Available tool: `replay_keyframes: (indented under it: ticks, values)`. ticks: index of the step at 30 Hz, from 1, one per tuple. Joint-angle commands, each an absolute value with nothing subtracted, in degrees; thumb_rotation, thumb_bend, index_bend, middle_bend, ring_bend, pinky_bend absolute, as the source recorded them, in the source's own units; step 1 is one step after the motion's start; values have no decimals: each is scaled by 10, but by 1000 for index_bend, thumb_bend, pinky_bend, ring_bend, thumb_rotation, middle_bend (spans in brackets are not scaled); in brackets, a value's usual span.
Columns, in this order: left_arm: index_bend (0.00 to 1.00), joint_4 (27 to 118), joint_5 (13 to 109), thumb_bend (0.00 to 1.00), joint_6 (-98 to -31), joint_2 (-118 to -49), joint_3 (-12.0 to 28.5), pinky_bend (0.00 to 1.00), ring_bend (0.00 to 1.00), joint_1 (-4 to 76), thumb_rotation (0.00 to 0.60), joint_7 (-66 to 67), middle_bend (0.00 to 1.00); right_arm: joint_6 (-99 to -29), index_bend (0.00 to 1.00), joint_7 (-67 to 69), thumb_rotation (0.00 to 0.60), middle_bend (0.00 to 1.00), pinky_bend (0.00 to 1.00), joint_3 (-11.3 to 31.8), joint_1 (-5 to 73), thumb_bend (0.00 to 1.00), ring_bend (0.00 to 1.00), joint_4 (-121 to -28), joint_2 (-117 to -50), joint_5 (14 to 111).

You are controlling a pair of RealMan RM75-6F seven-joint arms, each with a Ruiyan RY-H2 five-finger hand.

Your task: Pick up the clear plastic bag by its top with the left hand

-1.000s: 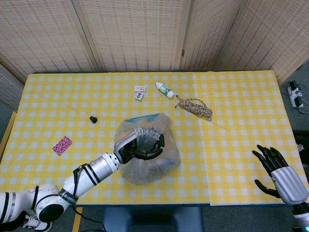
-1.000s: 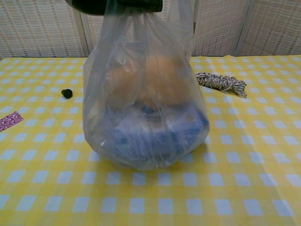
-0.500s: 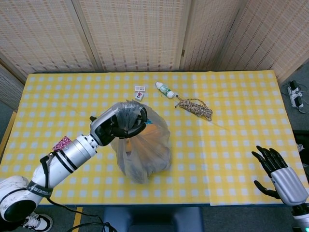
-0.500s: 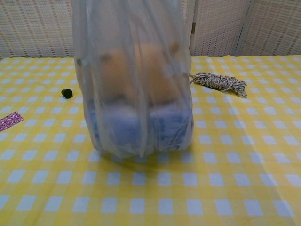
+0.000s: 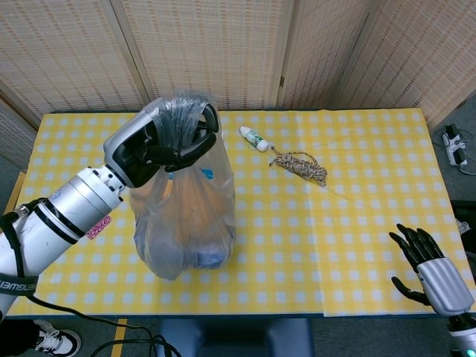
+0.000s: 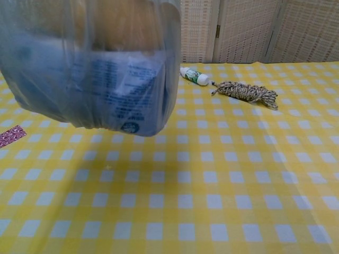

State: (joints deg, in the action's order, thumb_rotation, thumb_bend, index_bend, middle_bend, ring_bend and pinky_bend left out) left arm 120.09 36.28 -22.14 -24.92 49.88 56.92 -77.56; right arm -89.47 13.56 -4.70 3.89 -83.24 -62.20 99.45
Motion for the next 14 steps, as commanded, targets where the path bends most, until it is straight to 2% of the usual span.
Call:
replay_keyframes:
  ticks: [1, 14]
  values:
    - [559, 1192, 341, 441, -207, -246, 509, 1000, 791, 578, 600, -763, 839, -899, 0, 142, 600, 0, 0, -48, 38, 335, 0, -833, -619, 997]
    - [560, 1200, 344, 441, -200, -286, 531, 1000, 791, 554, 600, -718, 839, -898, 0, 137, 600, 0, 0, -45, 38, 335, 0, -836, -622, 997]
